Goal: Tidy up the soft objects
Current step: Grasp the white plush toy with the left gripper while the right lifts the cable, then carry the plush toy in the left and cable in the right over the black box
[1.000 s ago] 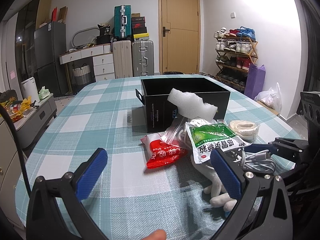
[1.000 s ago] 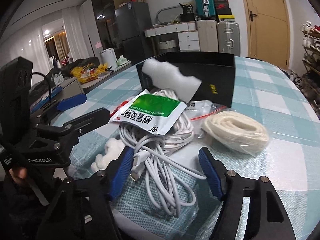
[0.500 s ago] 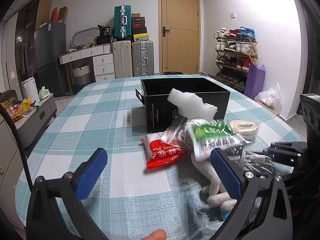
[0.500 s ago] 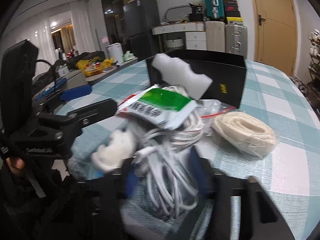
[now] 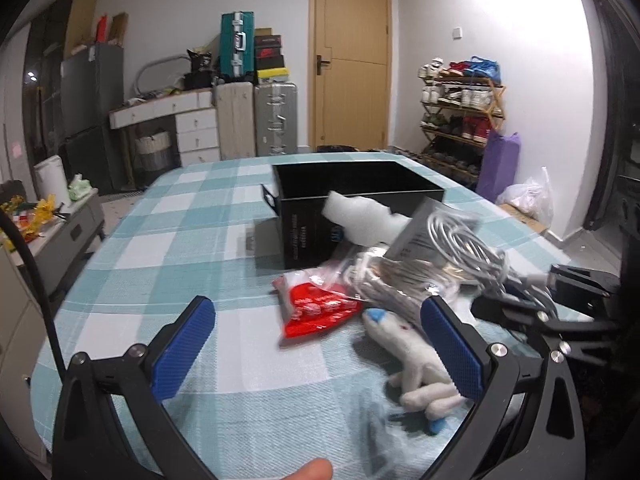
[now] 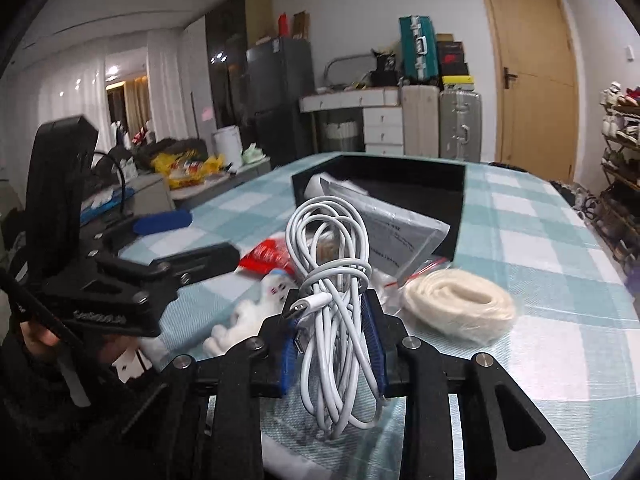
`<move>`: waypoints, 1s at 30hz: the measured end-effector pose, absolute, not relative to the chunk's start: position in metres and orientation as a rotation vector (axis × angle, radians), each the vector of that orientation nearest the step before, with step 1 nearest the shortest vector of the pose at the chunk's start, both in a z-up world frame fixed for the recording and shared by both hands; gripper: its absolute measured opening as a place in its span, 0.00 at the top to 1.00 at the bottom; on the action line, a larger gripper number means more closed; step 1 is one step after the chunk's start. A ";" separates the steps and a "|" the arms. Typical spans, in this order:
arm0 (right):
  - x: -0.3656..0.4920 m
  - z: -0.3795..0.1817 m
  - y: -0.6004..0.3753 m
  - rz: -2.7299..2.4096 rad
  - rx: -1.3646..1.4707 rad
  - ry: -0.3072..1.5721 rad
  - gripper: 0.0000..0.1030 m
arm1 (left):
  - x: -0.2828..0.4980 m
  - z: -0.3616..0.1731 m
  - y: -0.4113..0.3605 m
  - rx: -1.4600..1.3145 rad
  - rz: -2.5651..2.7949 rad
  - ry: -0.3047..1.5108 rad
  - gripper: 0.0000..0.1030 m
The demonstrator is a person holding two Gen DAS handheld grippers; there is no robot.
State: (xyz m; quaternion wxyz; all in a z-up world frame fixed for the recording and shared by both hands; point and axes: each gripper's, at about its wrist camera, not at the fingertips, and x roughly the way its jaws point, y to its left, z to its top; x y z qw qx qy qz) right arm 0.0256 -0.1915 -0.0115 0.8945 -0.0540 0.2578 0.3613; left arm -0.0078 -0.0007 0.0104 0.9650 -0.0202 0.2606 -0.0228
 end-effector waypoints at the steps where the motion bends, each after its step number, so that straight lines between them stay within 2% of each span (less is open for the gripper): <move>1: 0.025 -0.010 -0.194 0.738 -0.107 0.529 0.71 | -0.008 0.010 -0.002 -0.039 -0.060 0.535 0.00; 14: 0.020 0.004 -0.210 0.687 -0.065 0.487 0.71 | -0.013 -0.002 -0.046 0.107 -0.184 0.584 0.00; 17: 0.021 0.003 -0.209 0.681 -0.070 0.499 0.71 | -0.014 -0.004 -0.050 0.121 -0.206 0.590 0.03; 20: 0.022 0.003 -0.209 0.678 -0.070 0.504 0.71 | -0.016 -0.006 -0.055 0.137 -0.231 0.601 0.19; 22: 0.023 0.002 -0.209 0.674 -0.072 0.510 0.71 | -0.016 -0.008 -0.059 0.150 -0.243 0.609 0.24; 24: 0.026 0.001 -0.208 0.671 -0.074 0.517 0.71 | -0.017 -0.008 -0.060 0.153 -0.258 0.614 0.47; 26: 0.026 0.001 -0.207 0.665 -0.079 0.521 0.71 | -0.018 -0.009 -0.061 0.147 -0.277 0.626 0.58; 29: 0.025 0.000 -0.206 0.662 -0.086 0.523 0.71 | -0.022 -0.007 -0.061 0.141 -0.292 0.613 0.63; 30: 0.025 0.000 -0.206 0.663 -0.087 0.525 0.71 | -0.022 -0.005 -0.060 0.134 -0.299 0.611 0.69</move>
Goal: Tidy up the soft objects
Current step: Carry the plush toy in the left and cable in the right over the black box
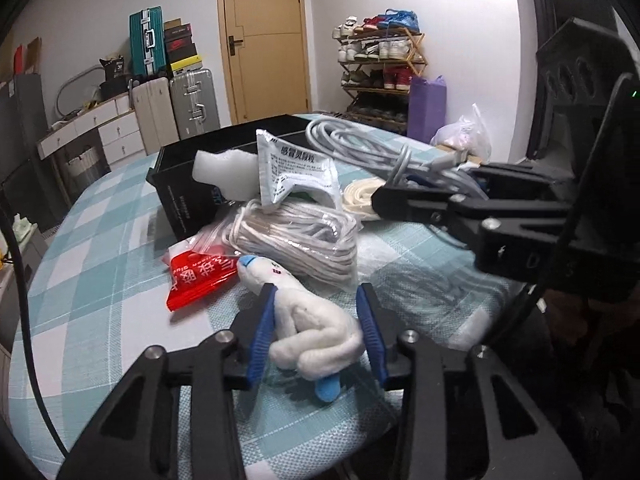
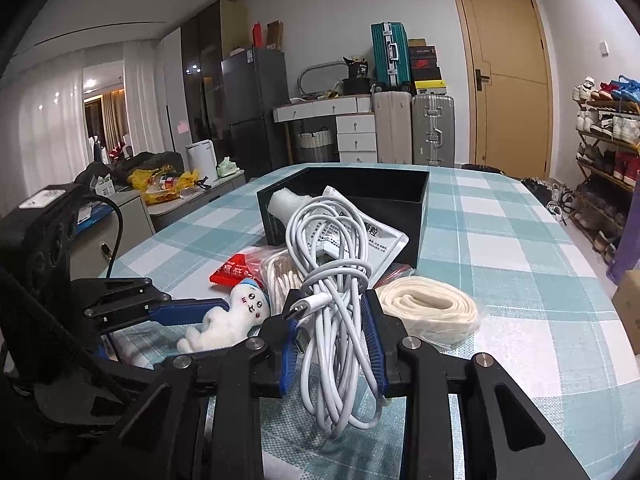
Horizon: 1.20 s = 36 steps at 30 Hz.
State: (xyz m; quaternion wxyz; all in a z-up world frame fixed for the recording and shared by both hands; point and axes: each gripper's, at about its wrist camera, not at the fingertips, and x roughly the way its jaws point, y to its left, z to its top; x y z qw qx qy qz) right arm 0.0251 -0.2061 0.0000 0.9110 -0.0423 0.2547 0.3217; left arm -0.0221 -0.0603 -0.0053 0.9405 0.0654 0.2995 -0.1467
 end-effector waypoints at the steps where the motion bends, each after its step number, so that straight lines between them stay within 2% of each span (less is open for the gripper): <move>1: 0.025 0.000 -0.206 0.662 -0.087 0.526 0.71 | -0.022 -0.004 -0.059 0.125 -0.303 0.610 0.71; 36: 0.041 0.044 -0.213 0.687 -0.001 0.533 0.71 | -0.007 0.066 -0.013 -0.027 -0.230 0.436 0.72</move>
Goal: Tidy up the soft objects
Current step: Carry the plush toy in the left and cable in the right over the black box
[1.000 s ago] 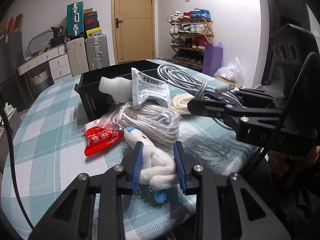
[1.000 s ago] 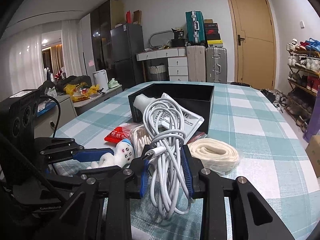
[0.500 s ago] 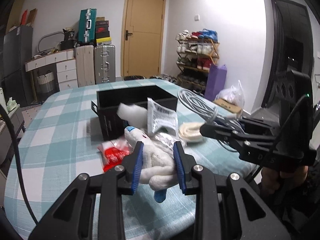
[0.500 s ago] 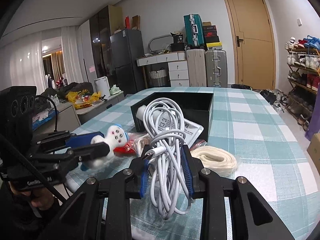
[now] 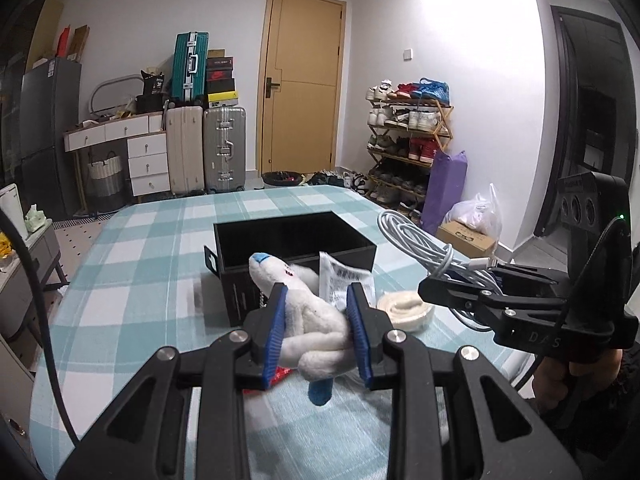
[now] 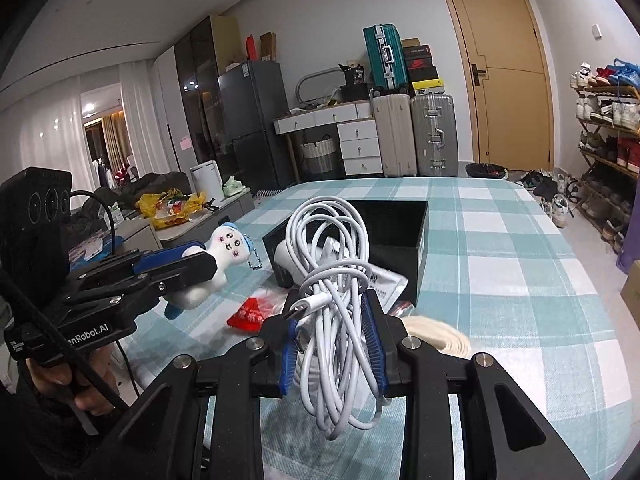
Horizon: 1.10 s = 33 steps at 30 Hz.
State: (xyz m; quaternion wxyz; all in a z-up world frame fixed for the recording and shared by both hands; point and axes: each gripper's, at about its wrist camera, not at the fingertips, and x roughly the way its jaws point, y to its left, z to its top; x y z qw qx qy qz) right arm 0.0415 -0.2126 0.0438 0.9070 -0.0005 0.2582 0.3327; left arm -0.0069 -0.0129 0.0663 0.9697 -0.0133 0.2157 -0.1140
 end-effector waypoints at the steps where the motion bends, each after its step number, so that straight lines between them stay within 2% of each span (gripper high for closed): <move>1: 0.043 0.046 -0.212 0.686 -0.003 0.535 0.71 | -0.005 0.068 -0.012 -0.025 -0.229 0.434 0.72; 20: 0.092 0.079 -0.195 0.689 0.003 0.620 0.72 | 0.047 0.093 -0.003 -0.040 -0.239 0.434 0.72; 33: 0.139 0.072 -0.172 0.670 -0.035 0.682 0.72 | 0.093 0.089 -0.001 -0.049 -0.227 0.483 0.72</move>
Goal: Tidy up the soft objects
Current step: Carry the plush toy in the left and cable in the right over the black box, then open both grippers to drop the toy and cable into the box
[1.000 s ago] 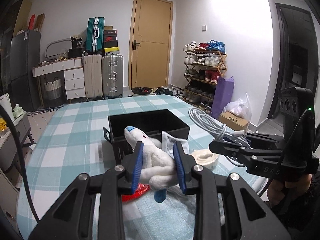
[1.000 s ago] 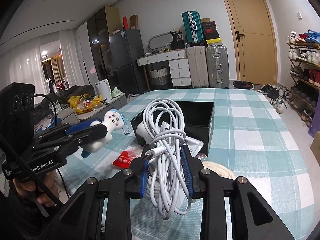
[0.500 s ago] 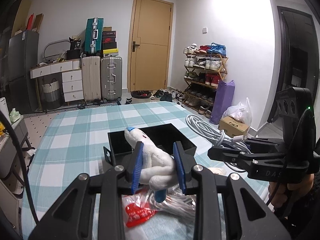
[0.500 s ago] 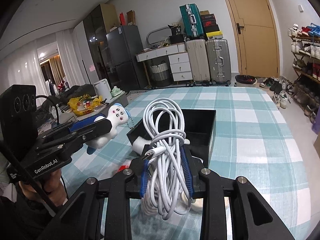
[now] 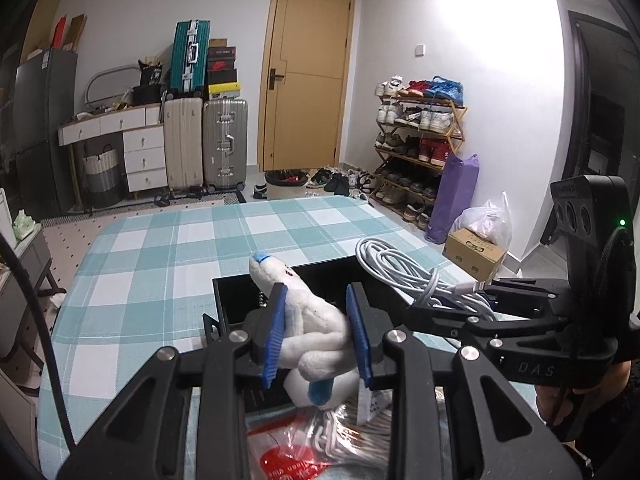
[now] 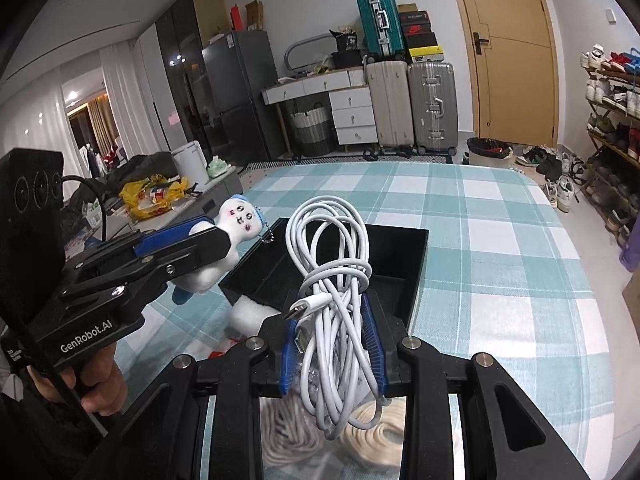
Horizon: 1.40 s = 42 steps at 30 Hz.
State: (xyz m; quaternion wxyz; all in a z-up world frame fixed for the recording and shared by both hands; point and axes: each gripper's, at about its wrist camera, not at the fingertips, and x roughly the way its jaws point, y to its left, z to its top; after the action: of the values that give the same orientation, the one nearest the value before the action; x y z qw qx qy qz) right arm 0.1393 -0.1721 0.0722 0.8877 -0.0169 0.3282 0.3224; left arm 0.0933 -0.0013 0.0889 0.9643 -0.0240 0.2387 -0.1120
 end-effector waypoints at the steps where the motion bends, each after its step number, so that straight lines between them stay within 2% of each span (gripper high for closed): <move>1: 0.144 0.071 -0.170 0.666 -0.036 0.684 0.72 | 0.098 0.087 -0.001 -0.048 -0.224 0.491 0.72; 22: 0.206 0.046 -0.137 0.668 -0.100 0.757 0.72 | 0.154 0.057 0.002 -0.059 -0.213 0.608 0.72; 38: 0.227 0.026 -0.121 0.683 -0.210 0.804 0.71 | 0.167 0.037 0.006 -0.057 -0.186 0.675 0.71; 40: 0.226 0.027 -0.122 0.687 -0.210 0.799 0.64 | 0.166 0.037 0.005 -0.044 -0.185 0.678 0.70; 41: 0.224 0.029 -0.124 0.687 -0.204 0.781 0.62 | 0.165 0.038 0.005 -0.039 -0.189 0.676 0.67; 42: 0.222 0.032 -0.126 0.684 -0.200 0.763 0.58 | 0.164 0.039 0.004 -0.035 -0.191 0.674 0.59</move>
State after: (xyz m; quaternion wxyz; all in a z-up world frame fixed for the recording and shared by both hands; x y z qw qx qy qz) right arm 0.2217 -0.1259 0.0320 0.8669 -0.0955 0.3644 0.3266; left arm 0.1642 0.0044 0.0389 0.9391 -0.0173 0.3303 -0.0936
